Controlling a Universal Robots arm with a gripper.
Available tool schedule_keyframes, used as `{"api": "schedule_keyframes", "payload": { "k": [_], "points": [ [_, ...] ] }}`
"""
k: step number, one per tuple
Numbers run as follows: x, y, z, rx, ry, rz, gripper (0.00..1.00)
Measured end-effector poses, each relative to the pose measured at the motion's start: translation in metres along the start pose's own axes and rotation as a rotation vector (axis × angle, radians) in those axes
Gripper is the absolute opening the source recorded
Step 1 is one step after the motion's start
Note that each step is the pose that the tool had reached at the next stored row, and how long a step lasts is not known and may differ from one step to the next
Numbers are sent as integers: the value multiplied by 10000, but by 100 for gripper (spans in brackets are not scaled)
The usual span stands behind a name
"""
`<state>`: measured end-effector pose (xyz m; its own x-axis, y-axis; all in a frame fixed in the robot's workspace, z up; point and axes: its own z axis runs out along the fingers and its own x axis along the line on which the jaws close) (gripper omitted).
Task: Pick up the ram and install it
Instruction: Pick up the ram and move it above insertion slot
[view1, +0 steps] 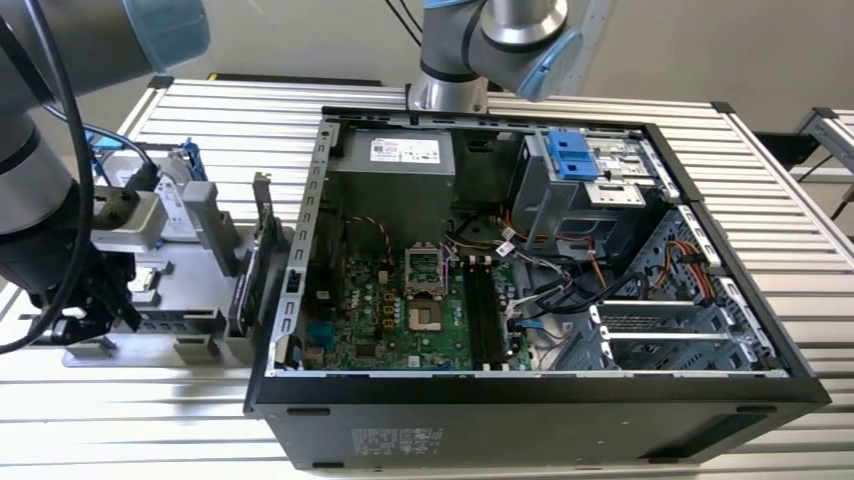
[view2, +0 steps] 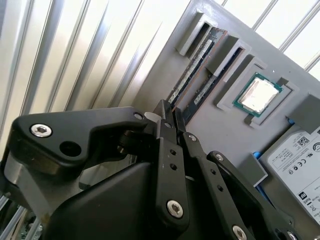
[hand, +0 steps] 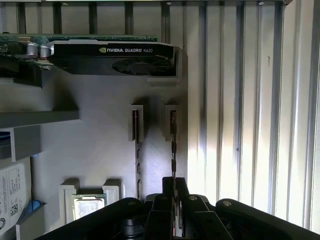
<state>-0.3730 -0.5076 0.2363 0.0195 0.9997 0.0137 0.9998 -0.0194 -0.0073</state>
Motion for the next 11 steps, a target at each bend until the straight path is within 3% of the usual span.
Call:
{"api": "schedule_keyframes", "payload": {
  "k": [11],
  "points": [
    [1, 0, -62, -1, 1, 0, 0]
  ]
}}
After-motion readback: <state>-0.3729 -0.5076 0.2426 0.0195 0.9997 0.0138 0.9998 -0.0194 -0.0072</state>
